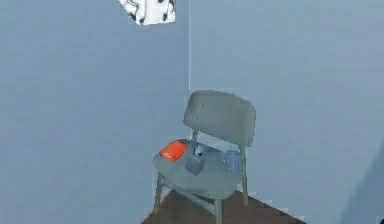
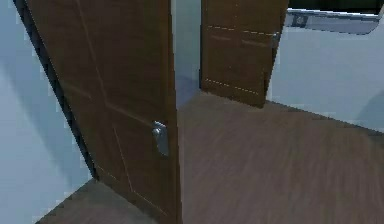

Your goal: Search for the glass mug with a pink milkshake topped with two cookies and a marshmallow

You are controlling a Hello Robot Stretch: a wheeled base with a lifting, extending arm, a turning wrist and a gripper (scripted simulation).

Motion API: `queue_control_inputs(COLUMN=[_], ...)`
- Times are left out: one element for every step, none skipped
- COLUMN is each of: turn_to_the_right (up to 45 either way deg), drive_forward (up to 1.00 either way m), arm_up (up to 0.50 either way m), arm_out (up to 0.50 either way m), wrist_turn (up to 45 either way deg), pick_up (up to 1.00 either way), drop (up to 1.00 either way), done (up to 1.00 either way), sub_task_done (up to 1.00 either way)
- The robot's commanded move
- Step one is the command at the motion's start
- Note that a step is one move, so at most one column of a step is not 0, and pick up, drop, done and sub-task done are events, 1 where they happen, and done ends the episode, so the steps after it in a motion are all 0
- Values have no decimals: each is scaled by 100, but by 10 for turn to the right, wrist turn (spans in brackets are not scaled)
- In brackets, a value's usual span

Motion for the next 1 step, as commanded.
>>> queue_control_inputs(turn_to_the_right=[0], drive_forward=[0], arm_up=[0], arm_out=[0], wrist_turn=[0], pick_up=[0], drop=[0], done=[100], sub_task_done=[0])
